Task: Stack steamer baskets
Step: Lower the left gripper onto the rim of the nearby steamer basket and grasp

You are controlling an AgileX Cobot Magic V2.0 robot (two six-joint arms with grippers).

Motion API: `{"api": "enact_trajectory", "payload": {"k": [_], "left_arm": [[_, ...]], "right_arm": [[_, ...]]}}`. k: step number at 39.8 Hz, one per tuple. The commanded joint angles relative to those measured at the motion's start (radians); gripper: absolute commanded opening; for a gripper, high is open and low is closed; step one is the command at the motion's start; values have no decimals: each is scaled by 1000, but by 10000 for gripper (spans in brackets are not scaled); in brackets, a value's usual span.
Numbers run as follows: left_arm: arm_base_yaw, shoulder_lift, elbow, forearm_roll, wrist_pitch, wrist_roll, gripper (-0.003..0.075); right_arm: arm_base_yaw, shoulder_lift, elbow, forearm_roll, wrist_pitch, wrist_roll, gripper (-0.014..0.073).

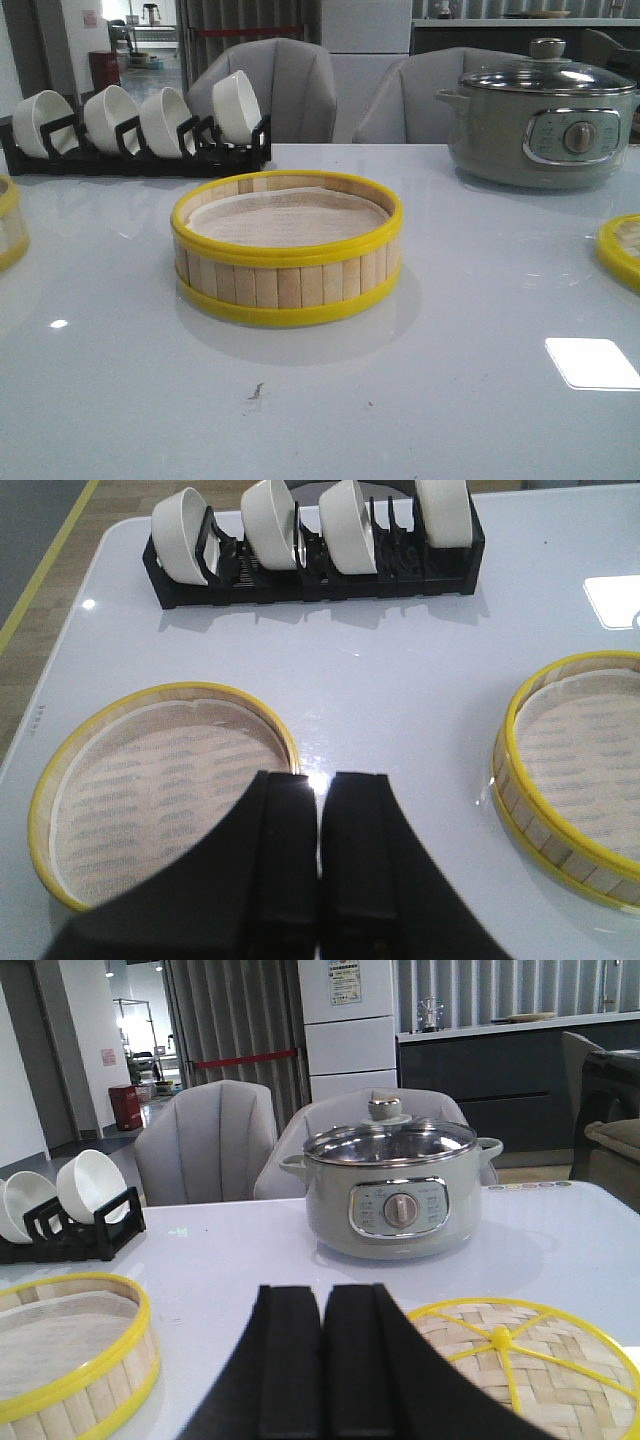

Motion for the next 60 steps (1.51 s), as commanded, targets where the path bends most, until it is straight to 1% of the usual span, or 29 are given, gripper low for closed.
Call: {"api": "enact_trajectory", "payload": {"k": [1, 3, 6, 9, 14, 20, 26, 34, 39, 47, 49, 51, 52, 54, 56, 58, 60], "left_arm": [[-5, -9, -41, -5, -67, -2, 95], [-5, -9, -41, -7, -67, -2, 95], [-5, -9, -41, -7, -67, -2, 95], [-5, -9, -41, -7, -65, -2, 95], [-5, -11, -41, -7, -46, -2, 95], [-5, -11, -41, -7, -46, -2, 95], [-5, -11, -41, -18, -46, -2, 95], [-5, -11, -41, -32, -46, -2, 95], [-5, -11, -41, -32, -46, -2, 95], [-5, -11, -41, -40, -34, -2, 95], [-5, -9, -41, -51, -26, -2, 95], [-5, -7, -41, -58, -19, -2, 95], [-5, -7, -41, -61, -17, -2, 95], [-5, -2, -41, -61, -17, -2, 96], [-5, 1, -41, -61, -17, -2, 97], [-5, 6, -41, -61, -17, -2, 99], [-5, 8, -41, -61, -17, 8, 100]], "right_arm": [[-4, 41, -149, -13, 63, -1, 28], [-4, 115, -227, -15, 131, -6, 28], [-4, 240, -327, -18, 179, -7, 28], [-4, 408, -418, -18, 197, -7, 28], [-4, 624, -556, -18, 214, -7, 28], [-4, 795, -648, -16, 207, -7, 28], [-4, 871, -682, 4, 175, -7, 28], [-4, 894, -682, 4, 106, -7, 28], [-4, 894, -682, 4, 108, -7, 28], [-4, 894, -682, 4, 176, -7, 41], [-4, 894, -682, 3, 177, -7, 84], [-4, 894, -682, -5, 177, -7, 160], [-4, 894, -682, -13, 177, -7, 229], [-4, 894, -682, -20, 179, -7, 328], [-4, 894, -682, -25, 187, -7, 404], [-4, 894, -682, -25, 195, -7, 435], [-4, 894, -682, -25, 206, -7, 432]]}}
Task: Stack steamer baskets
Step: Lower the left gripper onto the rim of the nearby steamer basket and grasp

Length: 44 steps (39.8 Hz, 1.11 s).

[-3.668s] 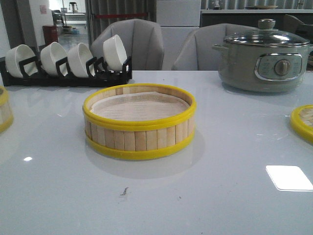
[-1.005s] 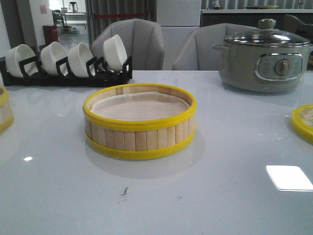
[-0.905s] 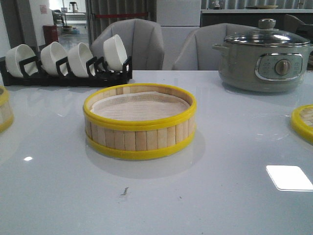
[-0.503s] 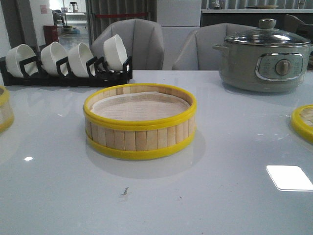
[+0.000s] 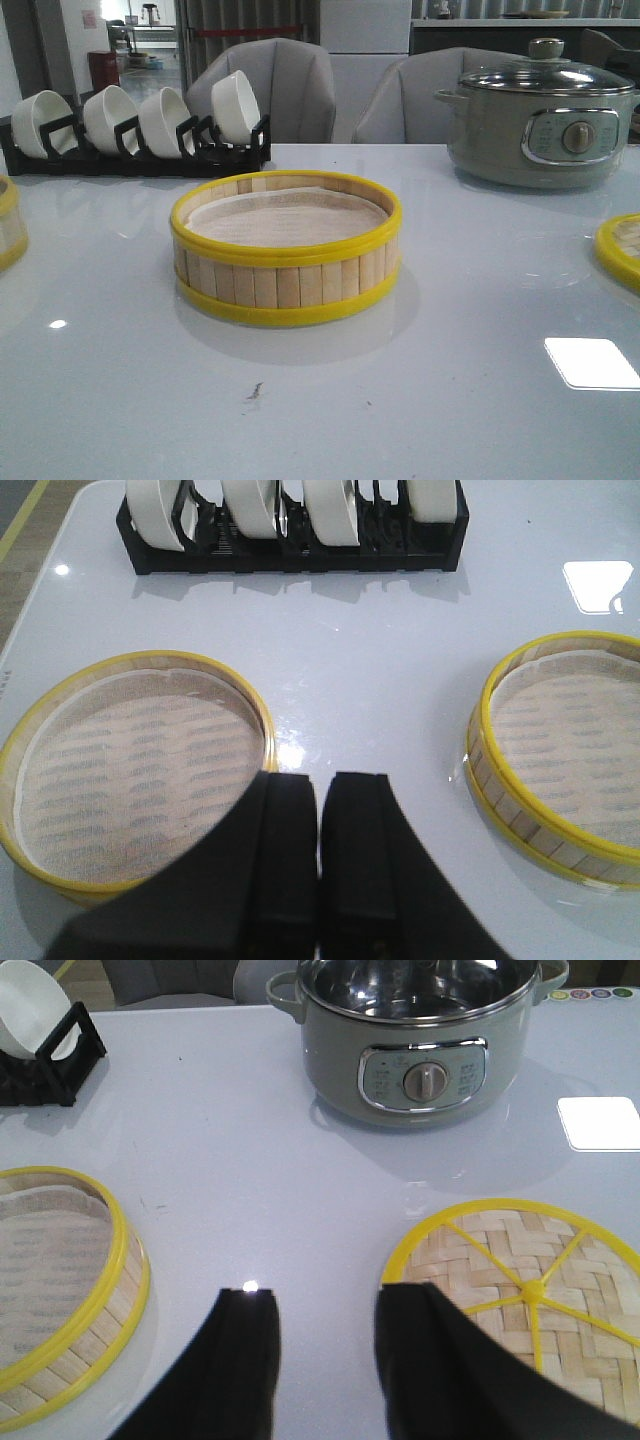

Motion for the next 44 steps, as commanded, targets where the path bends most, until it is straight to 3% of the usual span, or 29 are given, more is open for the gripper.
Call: {"api": "enact_trajectory", "payload": {"k": [1, 5, 8, 15, 18, 27, 44], "left_arm": [[-5, -1, -37, -8, -64, 19, 100], [-5, 4, -37, -8, -86, 72, 111], [-5, 21, -35, 2, -122, 76, 176], [-5, 137, -35, 13, -169, 76, 506], [-5, 201, -35, 13, -201, 76, 580], [28, 398, -50, 10, -324, 40, 581], [78, 741, -250, -9, -323, 40, 580]], "right_arm": [[-4, -7, -41, -14, -57, -7, 427], [-4, -7, -41, -14, -58, -7, 426], [-4, -7, -41, -14, -61, -7, 426], [-4, -7, -41, -14, -62, -7, 426], [-4, -7, -41, -14, -61, -7, 426], [-4, -7, -41, -14, -50, -7, 426], [-4, -7, -41, -14, -35, -7, 426]]}}
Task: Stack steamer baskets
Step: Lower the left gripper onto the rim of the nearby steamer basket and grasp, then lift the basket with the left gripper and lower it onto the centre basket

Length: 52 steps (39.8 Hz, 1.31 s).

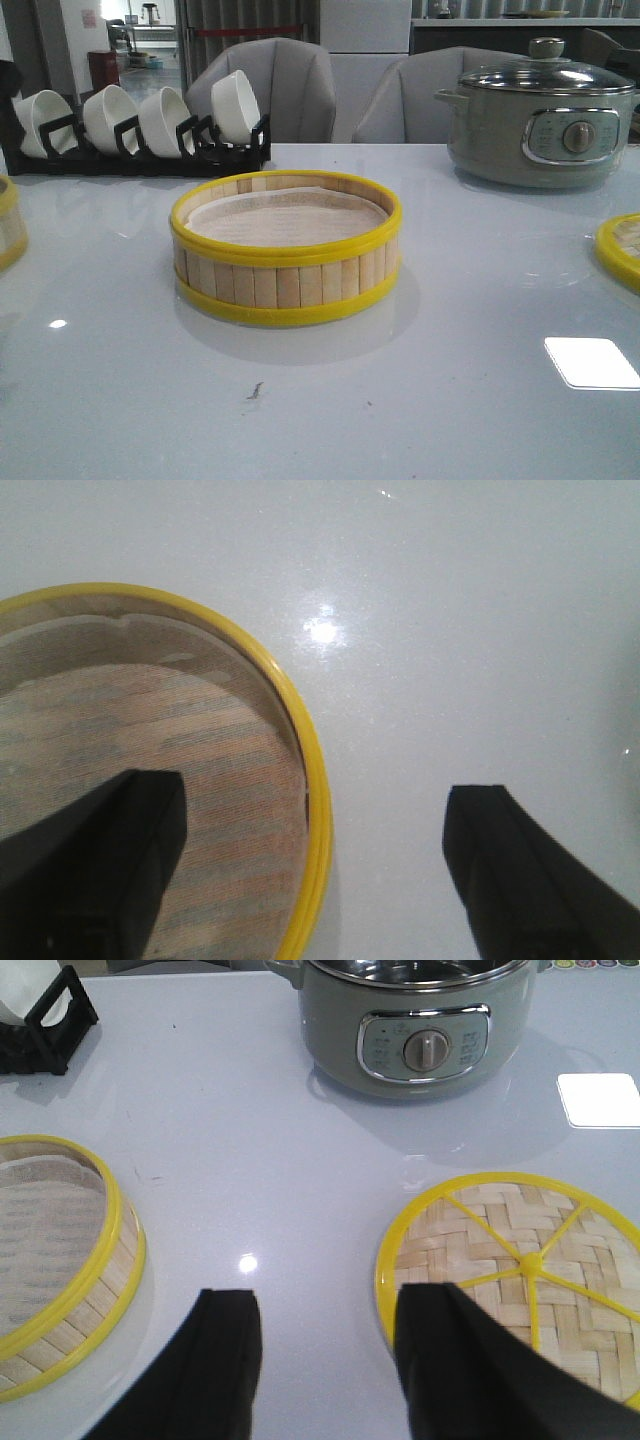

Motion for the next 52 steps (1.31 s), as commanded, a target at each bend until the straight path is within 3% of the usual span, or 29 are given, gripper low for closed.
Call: {"api": "enact_trajectory", "payload": {"k": [1, 12, 15, 18, 24, 26, 39, 52], "left_arm": [[1, 23, -70, -22, -60, -11, 580], [1, 176, -105, -22, -38, -11, 576], [1, 197, -105, -22, -22, -24, 532], [1, 203, -105, -22, -11, -60, 420], [1, 194, -114, -22, 1, -66, 67], [-1, 187, -128, -22, 14, -66, 113], [-72, 93, -303, -98, 122, -66, 88], [-394, 81, -454, -120, 175, -66, 88]], "right_arm": [[-4, -7, -41, -8, -72, -7, 426], [-4, -7, -41, -8, -70, -7, 426], [-4, -7, -41, -8, -71, -7, 426], [-4, -7, -41, -8, -70, -7, 426], [-4, -7, -41, -8, -70, -7, 426], [-4, -7, -41, -8, -70, -7, 426], [-4, -7, -41, -8, -70, -7, 426], [-4, -7, -41, -8, -69, -7, 426]]}}
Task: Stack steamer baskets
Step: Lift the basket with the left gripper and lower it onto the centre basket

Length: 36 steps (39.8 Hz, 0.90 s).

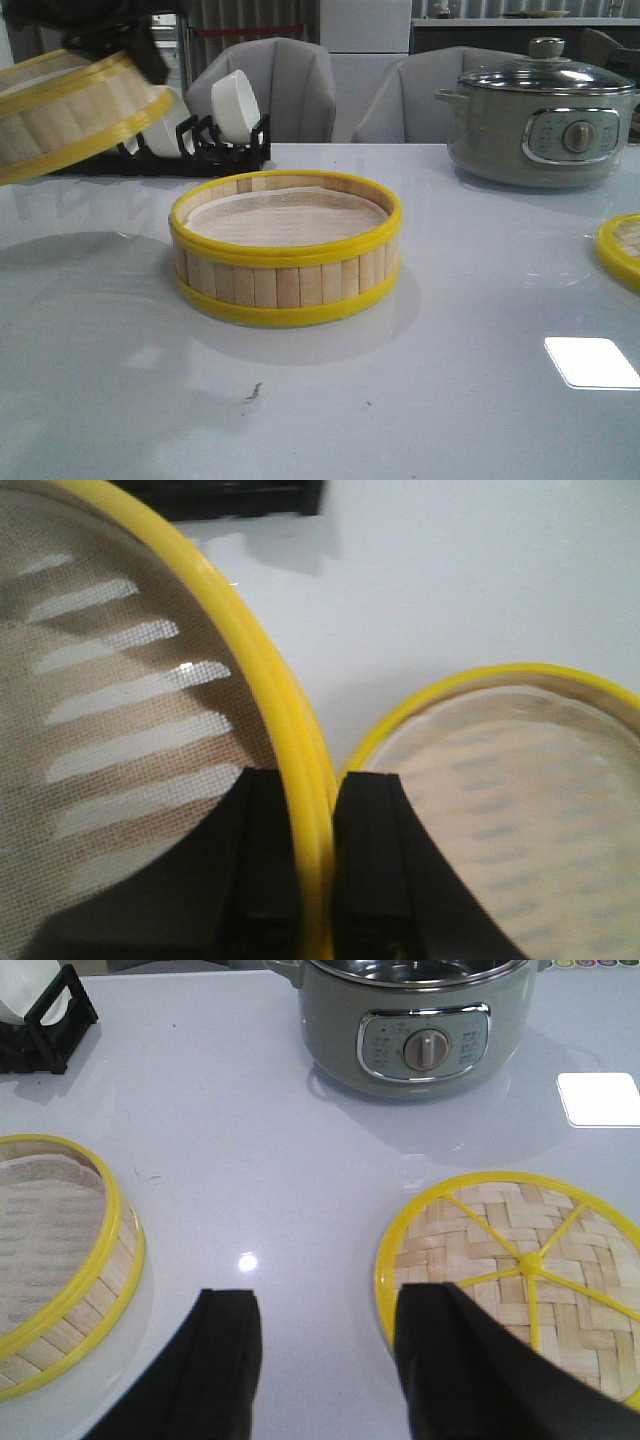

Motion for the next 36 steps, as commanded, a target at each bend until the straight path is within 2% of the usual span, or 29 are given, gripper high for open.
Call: {"api": "enact_trajectory", "payload": {"k": [1, 9, 15, 31, 36], "left_arm": [[-115, -61, -48, -8, -64, 2, 88], [-311, -23, -48, -6, -131, 2, 88], [-383, 22, -48, -4, -174, 2, 88], [-403, 96, -53, -12, -190, 2, 88], [-410, 102, -53, -59, -200, 2, 88]], "right_arm": [[-4, -7, -41, -8, -71, -7, 426], [-4, -7, -41, -8, -71, -7, 426], [-4, -7, -41, -8, -60, -7, 426], [-4, -7, -41, -8, -44, -7, 426], [-4, -7, -41, -8, -43, -7, 426]]}}
